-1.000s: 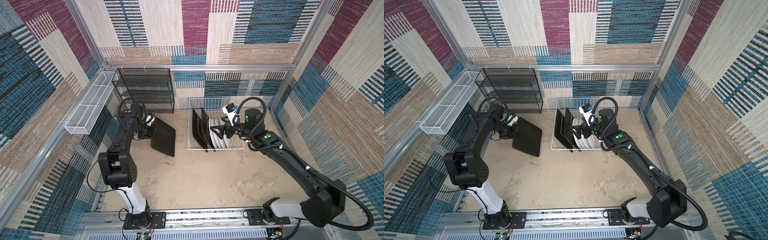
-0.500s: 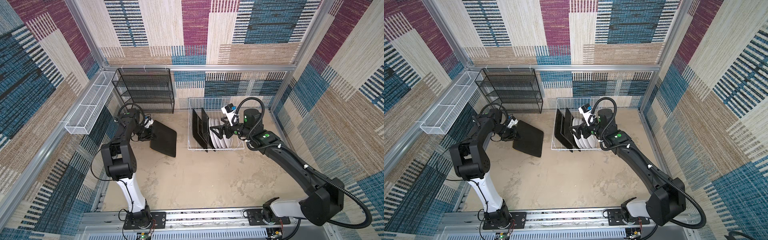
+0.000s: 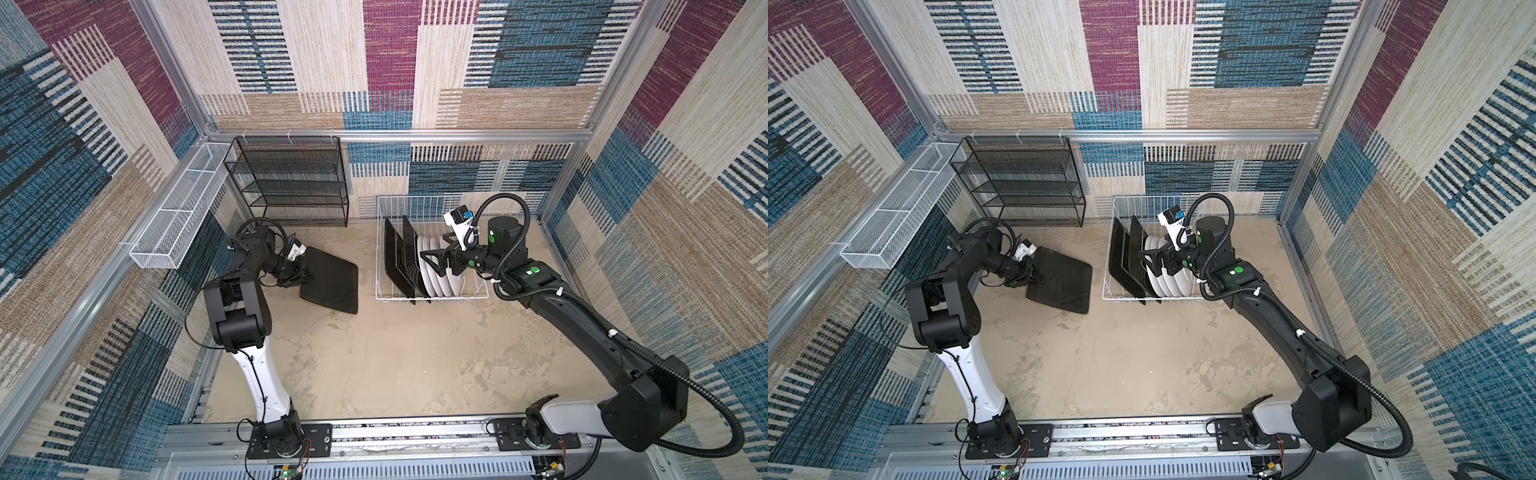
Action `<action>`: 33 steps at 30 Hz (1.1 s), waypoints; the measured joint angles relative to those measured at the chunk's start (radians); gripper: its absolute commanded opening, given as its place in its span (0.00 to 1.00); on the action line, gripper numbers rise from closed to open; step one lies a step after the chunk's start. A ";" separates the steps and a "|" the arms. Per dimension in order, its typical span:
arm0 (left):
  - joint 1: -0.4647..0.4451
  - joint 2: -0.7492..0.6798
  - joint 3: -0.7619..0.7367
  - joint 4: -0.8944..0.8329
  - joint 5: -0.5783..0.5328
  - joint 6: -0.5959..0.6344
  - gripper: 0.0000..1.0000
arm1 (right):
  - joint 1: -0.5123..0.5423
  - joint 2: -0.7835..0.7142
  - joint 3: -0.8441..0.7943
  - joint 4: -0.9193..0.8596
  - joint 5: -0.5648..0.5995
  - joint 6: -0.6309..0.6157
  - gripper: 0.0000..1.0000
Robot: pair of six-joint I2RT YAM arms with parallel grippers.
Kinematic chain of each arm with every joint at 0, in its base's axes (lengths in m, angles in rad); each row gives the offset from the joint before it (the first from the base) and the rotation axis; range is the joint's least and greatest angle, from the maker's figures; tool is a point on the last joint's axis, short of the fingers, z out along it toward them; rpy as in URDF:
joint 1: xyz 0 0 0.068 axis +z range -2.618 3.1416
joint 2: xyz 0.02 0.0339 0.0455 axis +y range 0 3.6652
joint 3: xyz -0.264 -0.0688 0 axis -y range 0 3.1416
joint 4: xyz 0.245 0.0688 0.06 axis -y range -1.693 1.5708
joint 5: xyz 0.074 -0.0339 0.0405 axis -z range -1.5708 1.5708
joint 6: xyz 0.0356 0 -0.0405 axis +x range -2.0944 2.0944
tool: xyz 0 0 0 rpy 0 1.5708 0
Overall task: Unload the plates from the dish rack
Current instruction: 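Carry the black plate with the left gripper toward the floor beside the rack, then lower the black plate flat onto the floor and open the left gripper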
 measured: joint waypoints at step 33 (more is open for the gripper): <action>0.066 0.241 0.168 -0.086 0.075 0.104 0.23 | 0.001 -0.006 0.036 -0.027 0.052 0.034 0.99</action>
